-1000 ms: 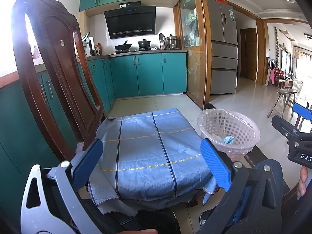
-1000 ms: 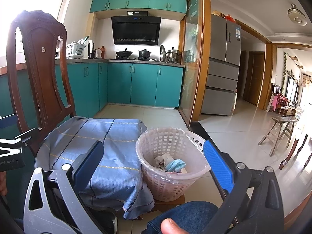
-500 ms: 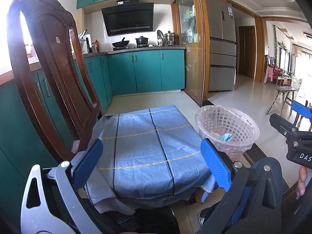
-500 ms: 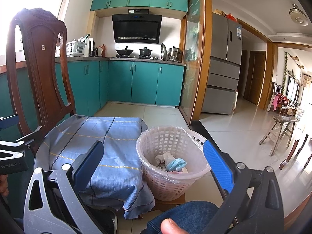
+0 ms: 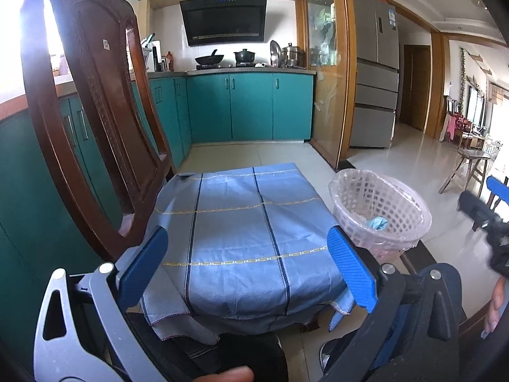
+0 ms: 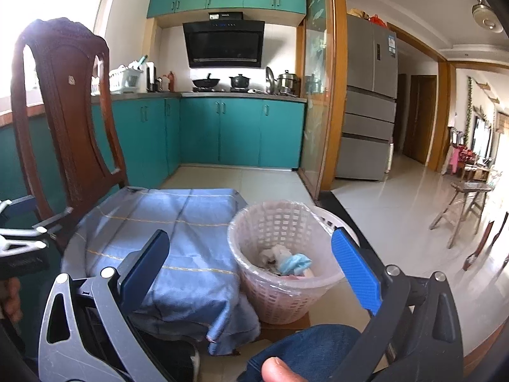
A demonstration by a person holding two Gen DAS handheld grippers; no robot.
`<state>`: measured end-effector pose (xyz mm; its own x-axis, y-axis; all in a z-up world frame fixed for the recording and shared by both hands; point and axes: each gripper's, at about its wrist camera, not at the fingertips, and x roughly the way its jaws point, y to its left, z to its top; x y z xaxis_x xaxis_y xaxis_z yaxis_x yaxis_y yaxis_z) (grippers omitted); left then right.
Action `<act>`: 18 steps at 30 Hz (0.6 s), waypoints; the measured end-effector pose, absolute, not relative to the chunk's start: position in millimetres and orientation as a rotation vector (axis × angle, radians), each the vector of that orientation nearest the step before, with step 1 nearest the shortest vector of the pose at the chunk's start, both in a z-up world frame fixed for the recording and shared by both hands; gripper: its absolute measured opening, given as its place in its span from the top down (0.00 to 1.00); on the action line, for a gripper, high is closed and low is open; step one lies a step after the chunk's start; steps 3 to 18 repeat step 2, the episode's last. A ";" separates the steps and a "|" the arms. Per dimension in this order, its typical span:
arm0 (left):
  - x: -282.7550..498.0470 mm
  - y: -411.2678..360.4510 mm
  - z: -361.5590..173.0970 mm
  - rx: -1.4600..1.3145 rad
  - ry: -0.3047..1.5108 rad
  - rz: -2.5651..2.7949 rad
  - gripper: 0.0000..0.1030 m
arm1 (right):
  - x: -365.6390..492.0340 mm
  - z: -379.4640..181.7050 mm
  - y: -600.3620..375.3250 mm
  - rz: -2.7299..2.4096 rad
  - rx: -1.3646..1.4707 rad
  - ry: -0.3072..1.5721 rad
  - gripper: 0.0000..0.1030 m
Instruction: Collect trash
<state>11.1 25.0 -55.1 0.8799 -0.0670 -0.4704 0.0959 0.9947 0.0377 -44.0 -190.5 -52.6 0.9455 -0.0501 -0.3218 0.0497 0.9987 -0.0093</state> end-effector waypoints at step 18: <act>17.3 23.5 -61.1 0.073 0.503 -0.071 0.03 | -49.8 -44.5 -182.4 0.041 0.011 0.289 0.03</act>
